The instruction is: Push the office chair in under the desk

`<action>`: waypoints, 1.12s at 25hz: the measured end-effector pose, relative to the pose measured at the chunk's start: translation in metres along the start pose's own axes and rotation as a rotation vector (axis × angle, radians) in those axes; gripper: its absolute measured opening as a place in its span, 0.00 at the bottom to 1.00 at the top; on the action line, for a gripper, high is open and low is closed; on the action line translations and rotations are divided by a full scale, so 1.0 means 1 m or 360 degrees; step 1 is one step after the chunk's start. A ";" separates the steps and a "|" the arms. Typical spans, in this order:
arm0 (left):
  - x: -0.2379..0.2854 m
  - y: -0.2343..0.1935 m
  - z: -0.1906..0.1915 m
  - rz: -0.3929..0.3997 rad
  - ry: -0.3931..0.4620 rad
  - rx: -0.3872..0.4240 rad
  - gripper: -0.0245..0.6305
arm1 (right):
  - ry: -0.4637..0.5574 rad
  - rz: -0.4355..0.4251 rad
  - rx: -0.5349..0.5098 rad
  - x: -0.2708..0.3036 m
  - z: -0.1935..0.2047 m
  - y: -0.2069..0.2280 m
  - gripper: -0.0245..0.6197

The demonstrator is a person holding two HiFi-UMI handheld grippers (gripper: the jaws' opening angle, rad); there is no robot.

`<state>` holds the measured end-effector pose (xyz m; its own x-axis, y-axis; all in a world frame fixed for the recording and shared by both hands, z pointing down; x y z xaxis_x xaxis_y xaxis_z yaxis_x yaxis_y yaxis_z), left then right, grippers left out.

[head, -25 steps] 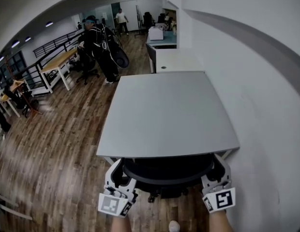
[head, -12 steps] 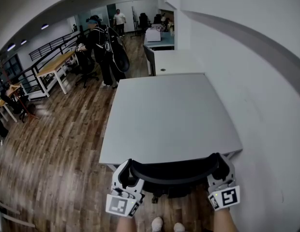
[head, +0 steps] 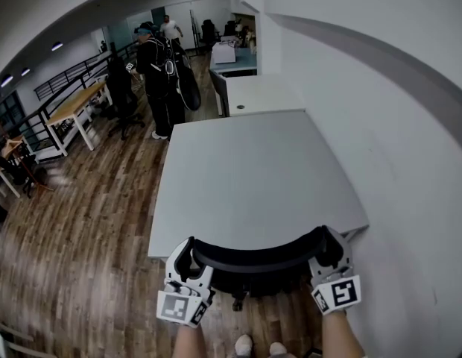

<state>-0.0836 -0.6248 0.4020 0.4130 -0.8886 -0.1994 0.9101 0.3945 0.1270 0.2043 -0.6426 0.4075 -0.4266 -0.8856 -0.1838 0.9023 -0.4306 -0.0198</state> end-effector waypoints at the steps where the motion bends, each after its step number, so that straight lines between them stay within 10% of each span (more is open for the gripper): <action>1: 0.001 -0.002 0.001 0.0000 -0.0003 -0.0001 0.39 | 0.0001 -0.0003 0.0004 0.002 0.001 0.000 0.38; 28: 0.036 -0.030 0.021 0.0055 -0.0030 -0.0007 0.40 | -0.0052 0.0012 0.0015 0.049 0.016 0.011 0.38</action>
<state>-0.0964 -0.6735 0.4117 0.4435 -0.8786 -0.1769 0.8954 0.4261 0.1290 0.1921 -0.6929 0.4140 -0.4216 -0.8940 -0.1519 0.9050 -0.4252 -0.0092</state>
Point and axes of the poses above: the fingertips, and each gripper's own axes: x forward along the fingers, y to its right, z out of its underside, the point moved 4 cm from there along -x, backward along the fingers, and after that the axes turned 7 degrees about x, right-handed, at the moved point
